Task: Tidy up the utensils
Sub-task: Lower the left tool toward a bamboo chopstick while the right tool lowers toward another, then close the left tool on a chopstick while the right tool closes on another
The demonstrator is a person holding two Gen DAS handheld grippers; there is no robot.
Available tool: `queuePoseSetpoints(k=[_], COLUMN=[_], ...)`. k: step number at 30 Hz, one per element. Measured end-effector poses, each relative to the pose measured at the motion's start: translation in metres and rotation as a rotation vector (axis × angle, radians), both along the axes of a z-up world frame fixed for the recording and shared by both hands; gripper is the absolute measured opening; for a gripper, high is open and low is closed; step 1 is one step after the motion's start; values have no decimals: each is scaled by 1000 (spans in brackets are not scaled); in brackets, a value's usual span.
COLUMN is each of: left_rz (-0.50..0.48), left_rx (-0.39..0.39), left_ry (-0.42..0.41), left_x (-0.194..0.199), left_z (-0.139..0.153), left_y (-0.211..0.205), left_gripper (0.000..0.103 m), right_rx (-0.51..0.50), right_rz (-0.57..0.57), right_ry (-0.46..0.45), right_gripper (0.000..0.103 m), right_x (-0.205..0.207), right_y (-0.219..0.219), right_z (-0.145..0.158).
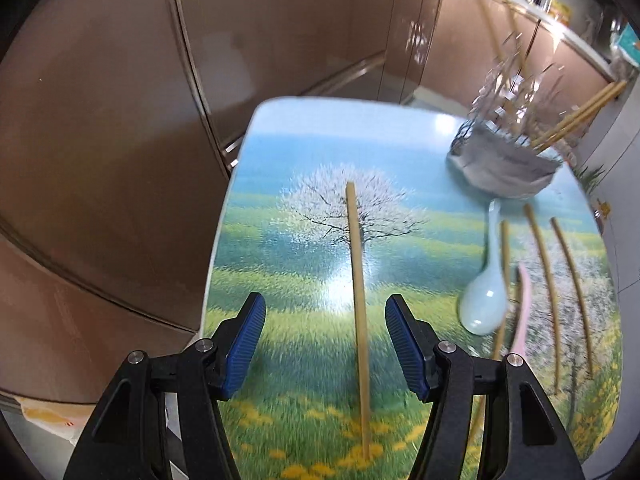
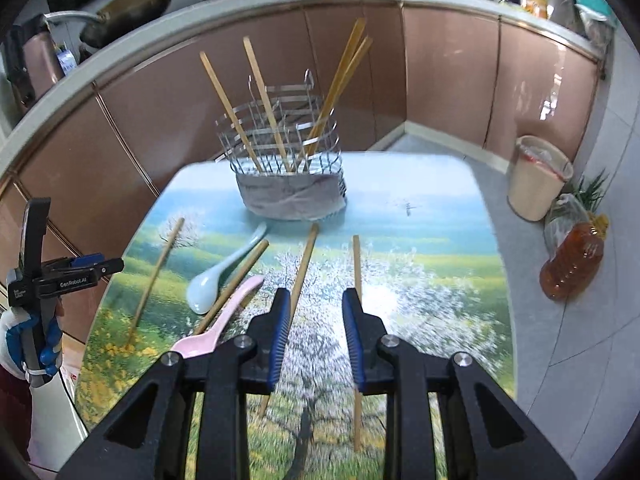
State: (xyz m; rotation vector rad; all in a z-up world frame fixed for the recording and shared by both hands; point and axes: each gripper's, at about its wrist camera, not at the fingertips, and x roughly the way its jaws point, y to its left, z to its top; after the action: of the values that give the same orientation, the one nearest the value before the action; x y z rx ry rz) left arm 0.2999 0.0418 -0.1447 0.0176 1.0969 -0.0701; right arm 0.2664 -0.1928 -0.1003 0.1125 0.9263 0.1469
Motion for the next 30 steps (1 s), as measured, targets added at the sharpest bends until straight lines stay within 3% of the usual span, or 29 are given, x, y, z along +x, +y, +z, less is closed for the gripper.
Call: queuePoseSetpoints(k=[13, 30], left_rz=[-45, -69], left_rx=[41, 58], left_ry=[147, 217], left_x=[71, 93], left_z=[-37, -51], left_y=[-2, -11], left_gripper=[60, 54], right_rx=[-82, -113], right_rz=[60, 45], right_ry=[156, 255], right_gripper=[25, 23], right_x=[78, 113], right_y=[29, 44], right_z=[-47, -90])
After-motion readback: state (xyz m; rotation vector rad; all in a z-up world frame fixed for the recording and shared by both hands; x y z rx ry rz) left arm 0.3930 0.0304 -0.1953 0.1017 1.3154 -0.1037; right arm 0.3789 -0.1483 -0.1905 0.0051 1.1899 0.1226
